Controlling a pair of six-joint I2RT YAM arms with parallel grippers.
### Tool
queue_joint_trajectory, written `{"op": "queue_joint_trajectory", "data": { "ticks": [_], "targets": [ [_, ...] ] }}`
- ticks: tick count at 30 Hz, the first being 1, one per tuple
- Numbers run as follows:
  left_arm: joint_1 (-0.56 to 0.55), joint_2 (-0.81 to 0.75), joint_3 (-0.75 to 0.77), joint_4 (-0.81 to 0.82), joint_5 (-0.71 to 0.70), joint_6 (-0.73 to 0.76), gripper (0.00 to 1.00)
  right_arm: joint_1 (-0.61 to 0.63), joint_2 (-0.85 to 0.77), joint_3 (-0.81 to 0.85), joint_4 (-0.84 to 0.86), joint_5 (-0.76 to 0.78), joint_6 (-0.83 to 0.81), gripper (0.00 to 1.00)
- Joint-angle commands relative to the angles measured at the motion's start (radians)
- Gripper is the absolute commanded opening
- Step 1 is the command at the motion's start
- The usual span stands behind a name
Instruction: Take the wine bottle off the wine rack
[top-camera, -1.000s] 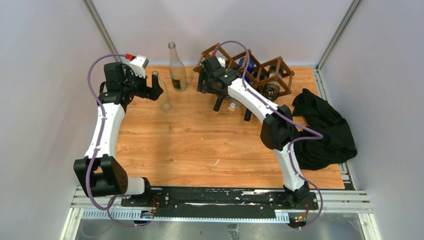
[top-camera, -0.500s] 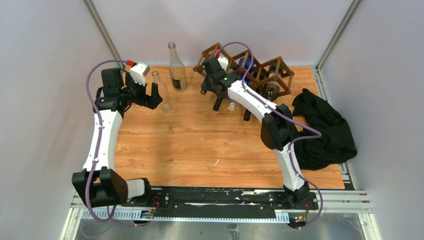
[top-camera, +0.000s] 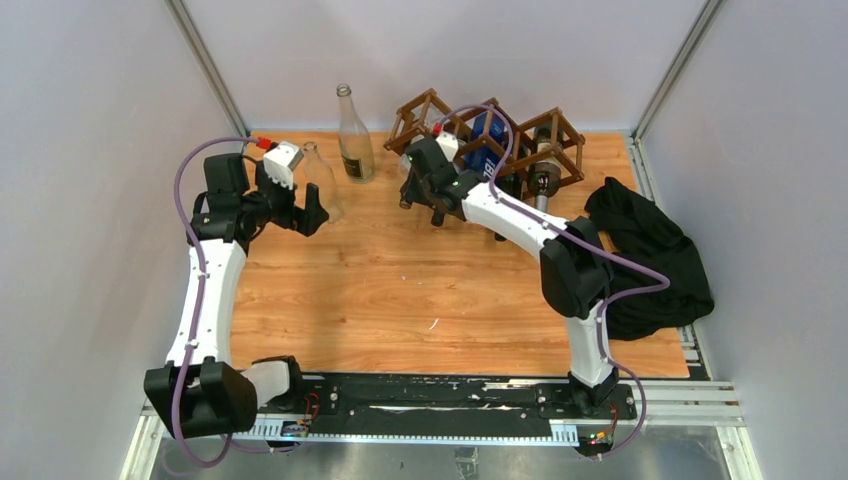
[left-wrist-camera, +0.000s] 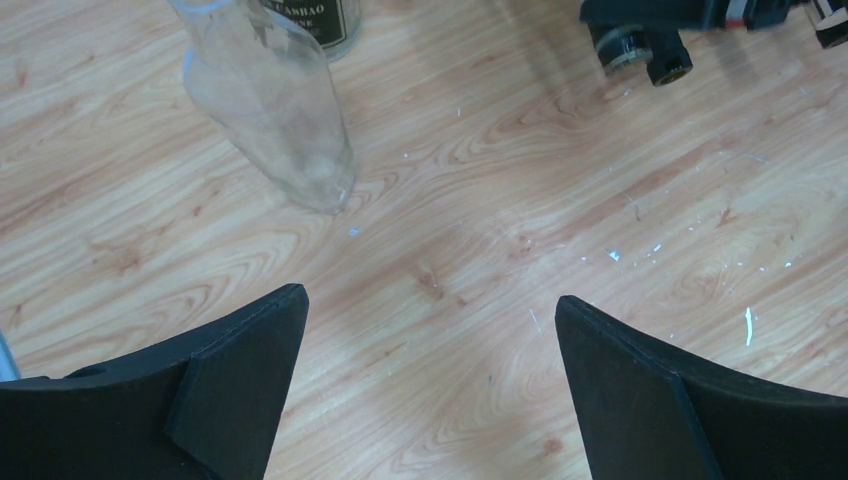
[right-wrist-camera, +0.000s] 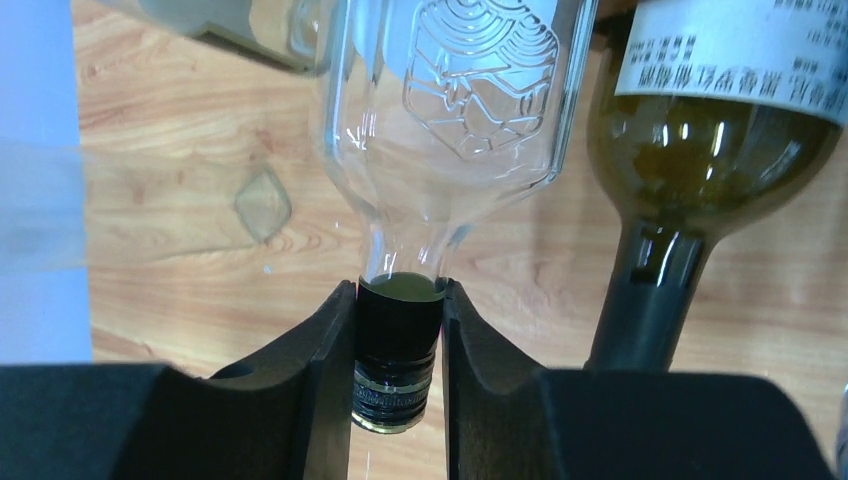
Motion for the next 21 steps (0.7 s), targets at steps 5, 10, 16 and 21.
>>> {"op": "queue_joint_trajectory", "data": {
  "ticks": [5, 10, 16, 21],
  "targets": [
    [0.009, -0.028, -0.005, 0.030, 0.062, 0.037, 1.00, 0.081, -0.172, -0.170, 0.080, 0.006, 0.018, 0.00],
    [0.009, -0.041, -0.014, 0.035, 0.086, 0.061, 1.00, 0.117, -0.296, -0.325, 0.118, 0.005, 0.035, 0.00],
    [0.009, -0.039, -0.022, 0.058, 0.127, 0.057, 1.00, 0.149, -0.441, -0.467, 0.151, 0.021, 0.047, 0.00],
    [0.009, -0.034, -0.030, 0.068, 0.159, 0.047, 1.00, 0.159, -0.504, -0.496, 0.149, -0.005, 0.050, 0.00]
  ]
}}
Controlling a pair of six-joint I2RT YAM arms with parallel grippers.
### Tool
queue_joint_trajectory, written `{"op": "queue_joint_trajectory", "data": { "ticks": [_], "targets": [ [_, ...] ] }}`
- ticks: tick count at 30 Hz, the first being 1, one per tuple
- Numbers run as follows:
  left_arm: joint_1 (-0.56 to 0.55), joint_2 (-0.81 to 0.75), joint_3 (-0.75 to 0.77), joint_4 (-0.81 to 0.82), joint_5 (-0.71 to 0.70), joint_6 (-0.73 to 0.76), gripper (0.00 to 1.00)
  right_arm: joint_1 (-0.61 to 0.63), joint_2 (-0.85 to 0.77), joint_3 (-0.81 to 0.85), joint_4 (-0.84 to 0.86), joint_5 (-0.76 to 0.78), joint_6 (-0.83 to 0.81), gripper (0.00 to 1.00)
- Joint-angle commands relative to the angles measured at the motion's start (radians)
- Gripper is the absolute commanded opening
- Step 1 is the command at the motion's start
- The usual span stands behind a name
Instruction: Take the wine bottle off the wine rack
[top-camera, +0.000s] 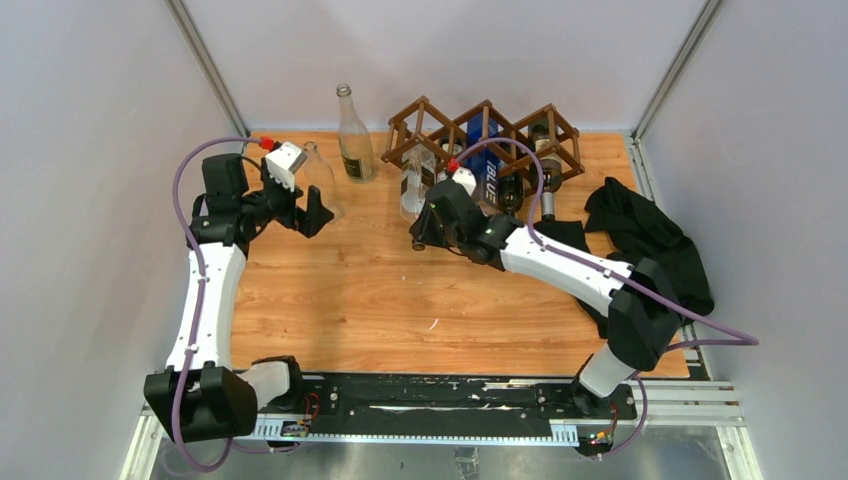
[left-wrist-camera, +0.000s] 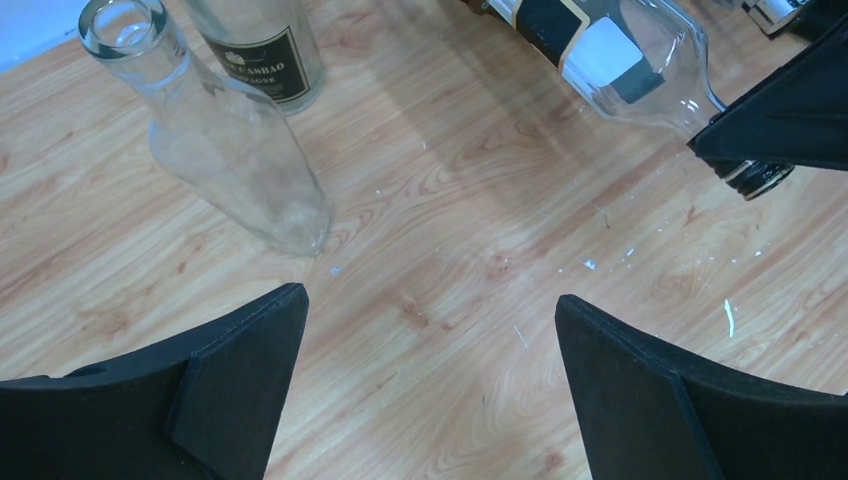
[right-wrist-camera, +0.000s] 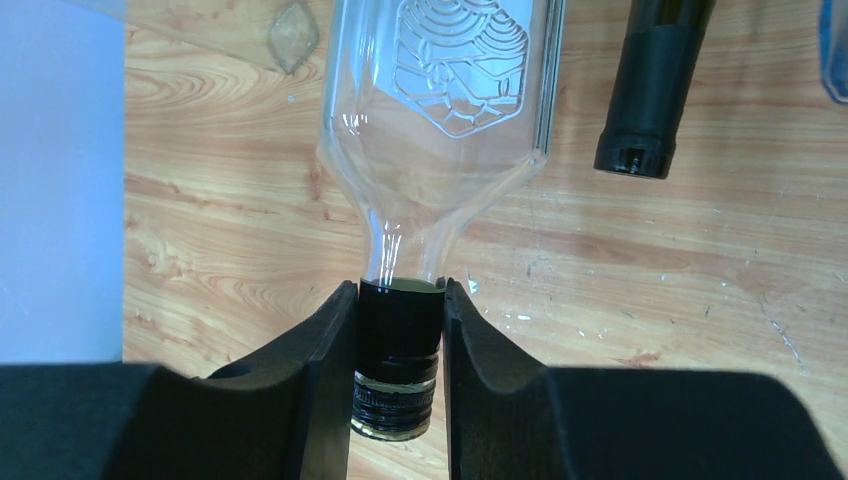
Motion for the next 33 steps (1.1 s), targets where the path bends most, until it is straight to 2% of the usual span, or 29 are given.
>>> {"op": "queue_joint_trajectory", "data": {
  "ticks": [1, 7, 15, 22, 26, 31, 33],
  "targets": [
    [0.009, -0.009, -0.018, 0.029, 0.050, 0.002, 1.00, 0.022, -0.078, -0.006, 0.078, -0.011, 0.012, 0.00],
    [0.009, -0.015, -0.033, 0.043, 0.076, 0.003, 0.97, 0.034, -0.164, -0.076, 0.094, -0.008, 0.035, 0.00],
    [0.009, -0.011, -0.046, 0.055, 0.139, -0.004, 0.81, 0.034, -0.265, -0.132, 0.105, -0.031, 0.064, 0.00],
    [0.009, -0.010, -0.057, 0.056, 0.174, -0.005, 0.71, 0.034, -0.280, -0.133, 0.058, -0.093, 0.060, 0.00],
    [0.004, -0.033, -0.092, 0.053, 0.235, 0.029, 0.71, 0.035, -0.250, -0.104, -0.010, -0.132, 0.021, 0.00],
    [-0.021, -0.076, -0.106, -0.092, 0.262, 0.240, 0.79, 0.077, -0.198, -0.052, -0.105, -0.198, -0.168, 0.01],
    [-0.023, -0.082, -0.099, -0.166, 0.270, 0.312, 0.83, 0.110, -0.166, -0.041, -0.168, -0.252, -0.283, 0.18]
  ]
}}
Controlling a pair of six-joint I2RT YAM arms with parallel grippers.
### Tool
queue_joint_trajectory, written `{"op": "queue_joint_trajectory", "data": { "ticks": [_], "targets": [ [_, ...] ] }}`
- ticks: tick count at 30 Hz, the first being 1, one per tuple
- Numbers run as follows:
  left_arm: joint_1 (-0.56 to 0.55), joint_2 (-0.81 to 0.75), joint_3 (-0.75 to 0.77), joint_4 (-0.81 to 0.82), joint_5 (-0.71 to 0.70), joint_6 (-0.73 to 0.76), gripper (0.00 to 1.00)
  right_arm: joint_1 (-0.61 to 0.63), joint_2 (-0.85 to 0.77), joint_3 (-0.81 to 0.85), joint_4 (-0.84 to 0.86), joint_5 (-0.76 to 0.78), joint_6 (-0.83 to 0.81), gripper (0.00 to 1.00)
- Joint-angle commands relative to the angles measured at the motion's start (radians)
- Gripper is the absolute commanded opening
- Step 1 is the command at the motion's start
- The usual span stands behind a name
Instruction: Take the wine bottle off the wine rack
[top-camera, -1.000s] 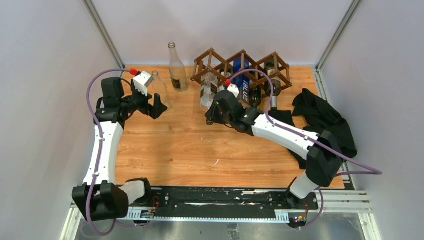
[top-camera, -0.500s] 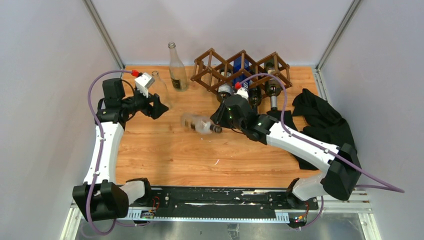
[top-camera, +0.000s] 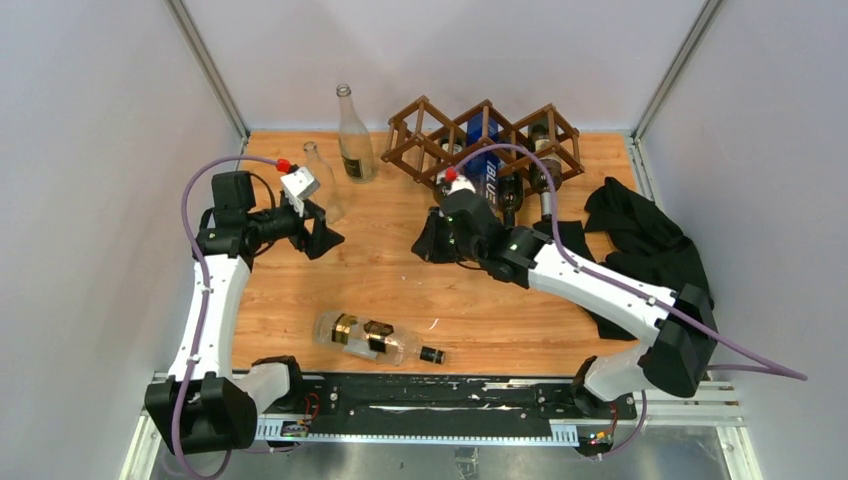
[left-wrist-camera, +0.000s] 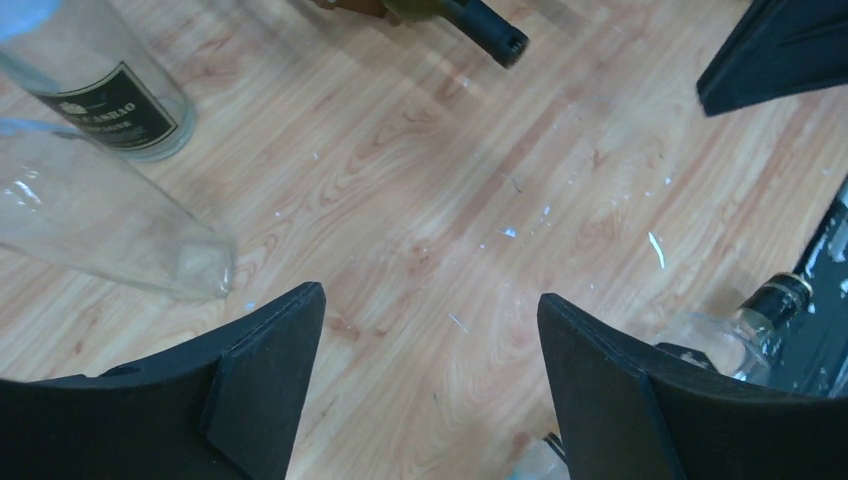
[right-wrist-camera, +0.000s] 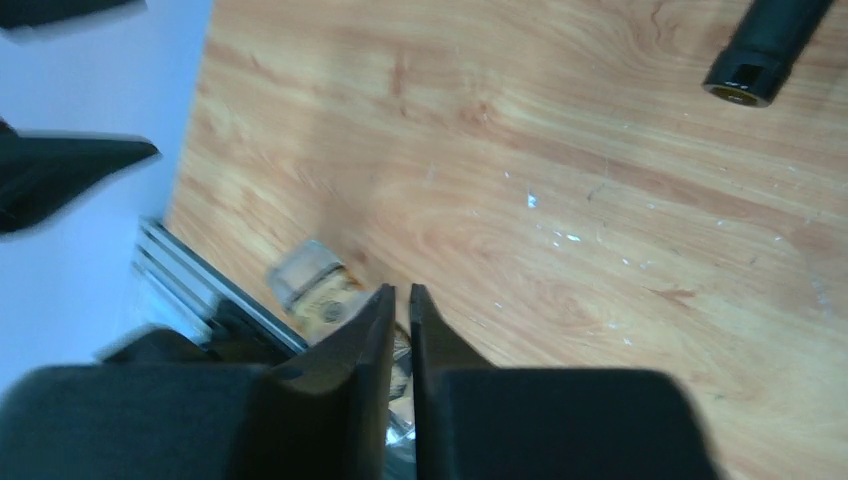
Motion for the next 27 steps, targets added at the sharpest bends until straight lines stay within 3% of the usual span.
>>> {"op": "queue_joint_trajectory", "data": {
  "ticks": [1, 3, 7, 16, 27],
  "targets": [
    [-0.007, -0.035, 0.004, -0.146, 0.049, 0.197, 0.85, 0.081, 0.067, 0.046, -0.146, -0.127, -0.247, 0.29],
    [-0.007, -0.026, 0.009, -0.159, 0.031, 0.208, 0.87, 0.160, 0.103, 0.051, -0.201, -0.143, -0.363, 0.52],
    [-0.007, -0.006, 0.023, -0.179, 0.026, 0.208, 0.93, 0.305, 0.170, 0.052, -0.268, -0.136, -0.498, 0.74],
    [-0.008, -0.039, 0.024, -0.192, -0.009, 0.169, 1.00, 0.464, 0.251, -0.016, -0.150, -0.194, -0.580, 0.77],
    [-0.007, -0.102, 0.031, -0.214, -0.019, 0.106, 1.00, 0.578, 0.356, -0.052, 0.003, -0.104, -0.651, 0.78]
  ]
}}
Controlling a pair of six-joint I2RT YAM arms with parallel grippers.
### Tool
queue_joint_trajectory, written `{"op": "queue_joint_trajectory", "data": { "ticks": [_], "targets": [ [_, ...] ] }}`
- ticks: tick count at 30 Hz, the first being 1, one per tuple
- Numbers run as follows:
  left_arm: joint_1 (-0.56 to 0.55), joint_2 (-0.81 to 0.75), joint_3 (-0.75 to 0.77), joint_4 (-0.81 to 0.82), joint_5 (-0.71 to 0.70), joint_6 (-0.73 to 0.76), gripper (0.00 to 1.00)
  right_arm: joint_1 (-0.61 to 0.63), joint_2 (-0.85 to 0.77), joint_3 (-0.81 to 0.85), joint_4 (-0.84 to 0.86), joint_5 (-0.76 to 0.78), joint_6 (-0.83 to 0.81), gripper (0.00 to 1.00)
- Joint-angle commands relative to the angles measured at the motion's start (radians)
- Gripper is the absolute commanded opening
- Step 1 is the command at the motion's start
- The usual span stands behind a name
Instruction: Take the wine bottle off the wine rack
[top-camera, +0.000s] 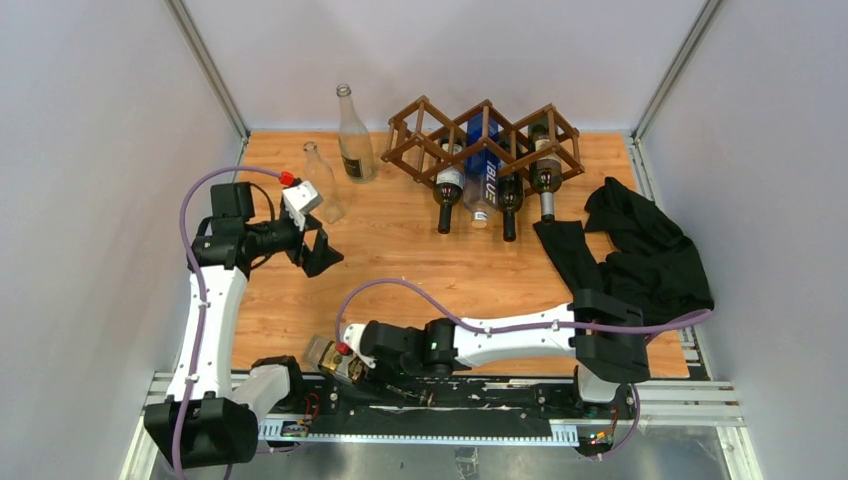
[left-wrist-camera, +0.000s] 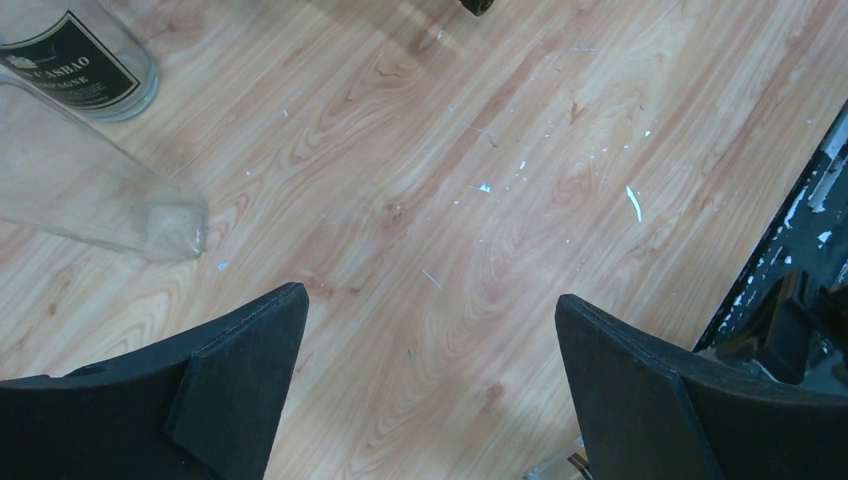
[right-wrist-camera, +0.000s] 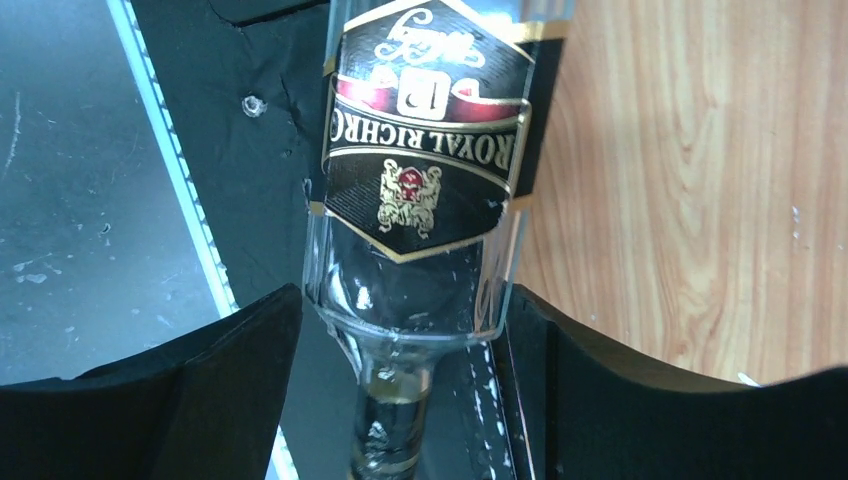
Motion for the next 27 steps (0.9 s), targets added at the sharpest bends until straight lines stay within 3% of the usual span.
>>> {"op": "queue_joint_trajectory", "data": {
  "ticks": [1, 10, 13, 15, 21, 23, 27],
  "targets": [
    [-0.002, -0.040, 0.028, -0.014, 0.001, -0.021, 1.00, 0.034, 0.061, 0.000, 0.057, 0.067, -0.043, 0.78],
    [-0.003, -0.069, 0.057, -0.014, 0.004, -0.054, 1.00, 0.034, 0.163, 0.025, 0.129, 0.200, -0.055, 0.78],
    [-0.002, -0.077, 0.059, -0.014, 0.004, -0.058, 1.00, 0.031, 0.172, 0.016, 0.171, 0.226, -0.042, 0.71],
    [-0.002, -0.081, 0.057, -0.014, 0.005, -0.057, 1.00, 0.019, 0.161, -0.009, 0.202, 0.237, -0.021, 0.60],
    [-0.002, -0.087, 0.044, -0.034, 0.025, 0.025, 1.00, -0.076, 0.039, -0.104, 0.260, 0.154, 0.039, 0.10],
    [-0.009, -0.091, 0.032, -0.060, 0.027, 0.086, 1.00, -0.098, -0.014, -0.127, 0.261, 0.129, 0.040, 0.00],
    [-0.094, -0.087, 0.013, -0.185, -0.046, 0.267, 1.00, -0.128, -0.119, -0.172, 0.247, 0.077, 0.027, 0.00]
  ]
}}
